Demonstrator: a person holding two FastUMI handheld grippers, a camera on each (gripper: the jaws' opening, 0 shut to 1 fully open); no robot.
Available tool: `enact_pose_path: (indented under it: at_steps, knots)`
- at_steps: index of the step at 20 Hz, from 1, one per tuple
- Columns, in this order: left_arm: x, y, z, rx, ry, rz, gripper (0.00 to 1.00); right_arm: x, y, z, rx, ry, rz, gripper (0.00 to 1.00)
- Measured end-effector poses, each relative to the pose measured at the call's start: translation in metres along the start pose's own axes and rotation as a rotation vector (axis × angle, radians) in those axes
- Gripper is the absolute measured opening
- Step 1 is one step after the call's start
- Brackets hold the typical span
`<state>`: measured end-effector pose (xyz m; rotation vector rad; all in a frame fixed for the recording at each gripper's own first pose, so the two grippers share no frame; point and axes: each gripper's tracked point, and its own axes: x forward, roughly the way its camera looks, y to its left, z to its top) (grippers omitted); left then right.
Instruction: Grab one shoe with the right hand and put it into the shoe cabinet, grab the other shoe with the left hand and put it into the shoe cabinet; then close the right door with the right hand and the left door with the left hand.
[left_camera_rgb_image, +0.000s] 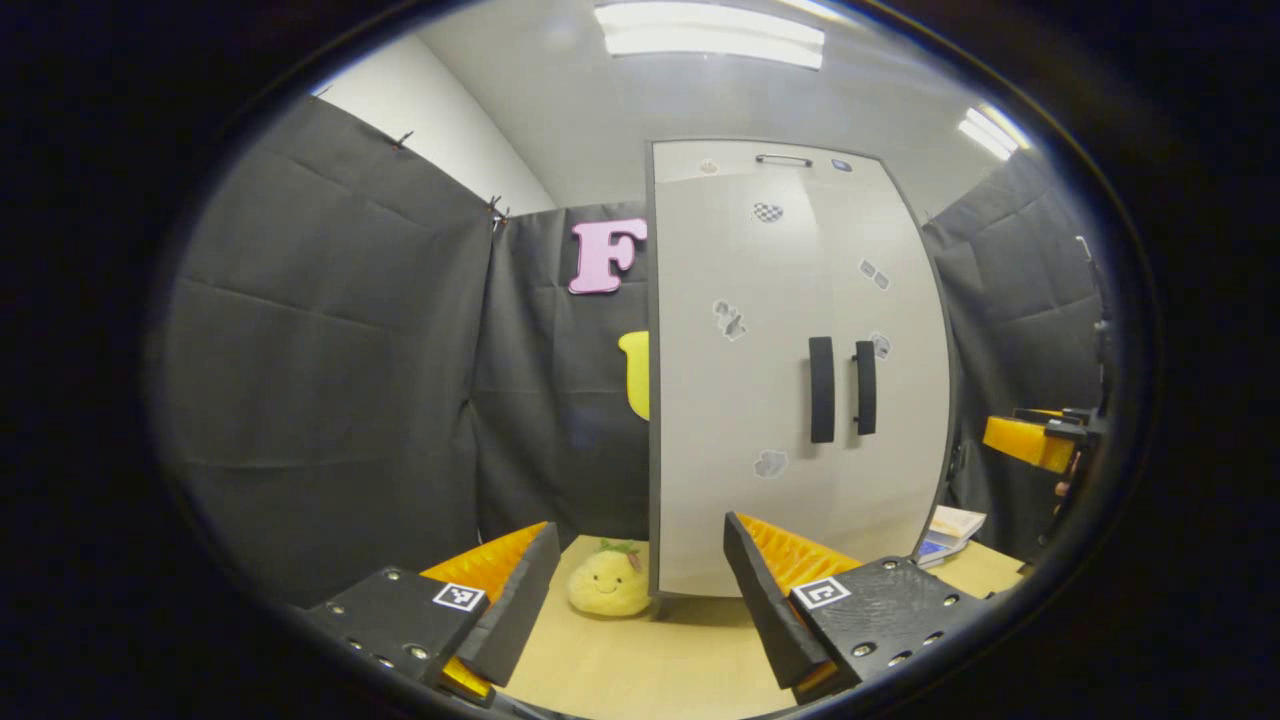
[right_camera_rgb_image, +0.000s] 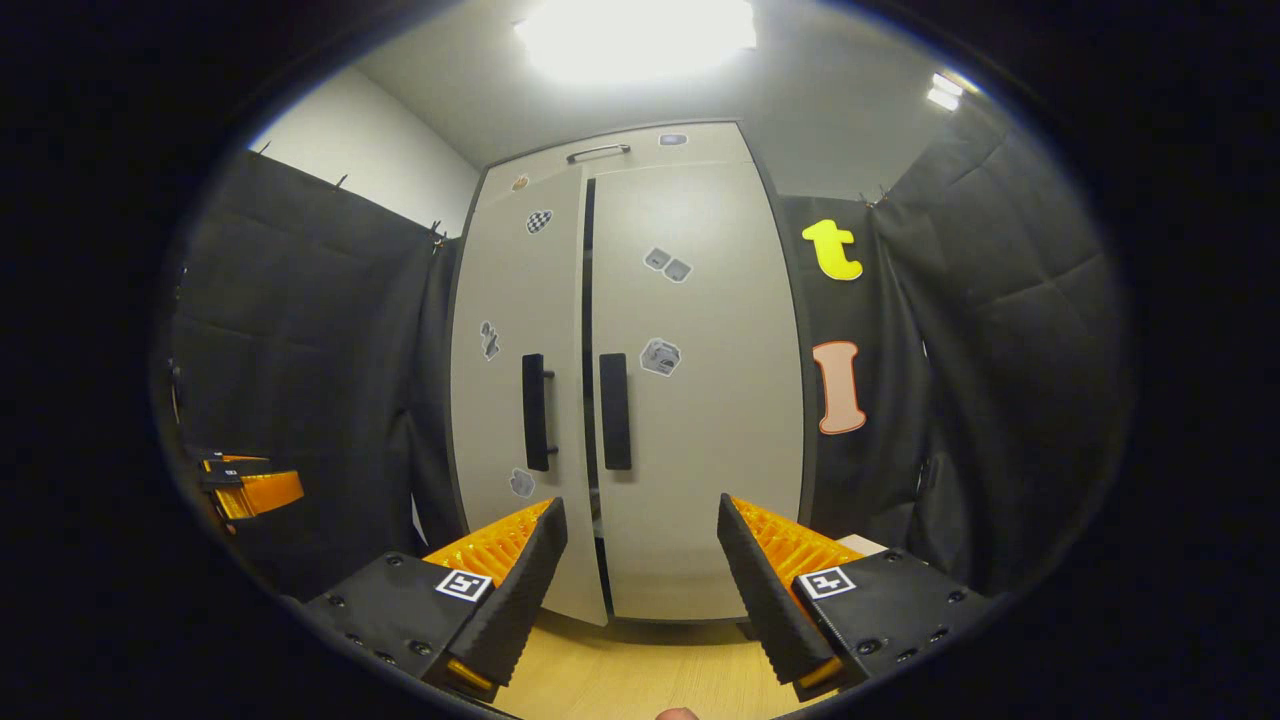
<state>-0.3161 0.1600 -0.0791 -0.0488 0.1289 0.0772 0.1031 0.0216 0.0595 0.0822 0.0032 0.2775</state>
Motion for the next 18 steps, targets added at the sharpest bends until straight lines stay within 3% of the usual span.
enact_pose_path:
  at_steps: [4,6,18]
  knots:
    - [-0.001,-0.001,-0.002,0.008,-0.001,-0.002,0.94,0.001,0.001,-0.002,0.004,0.004,0.000,0.92]
    - [-0.001,0.000,-0.002,0.007,-0.001,-0.001,0.94,0.001,0.003,-0.001,0.004,-0.002,0.000,0.95]
    - [0.009,0.007,0.001,0.020,-0.025,-0.010,0.95,0.006,0.016,0.006,0.002,-0.029,0.000,0.95]
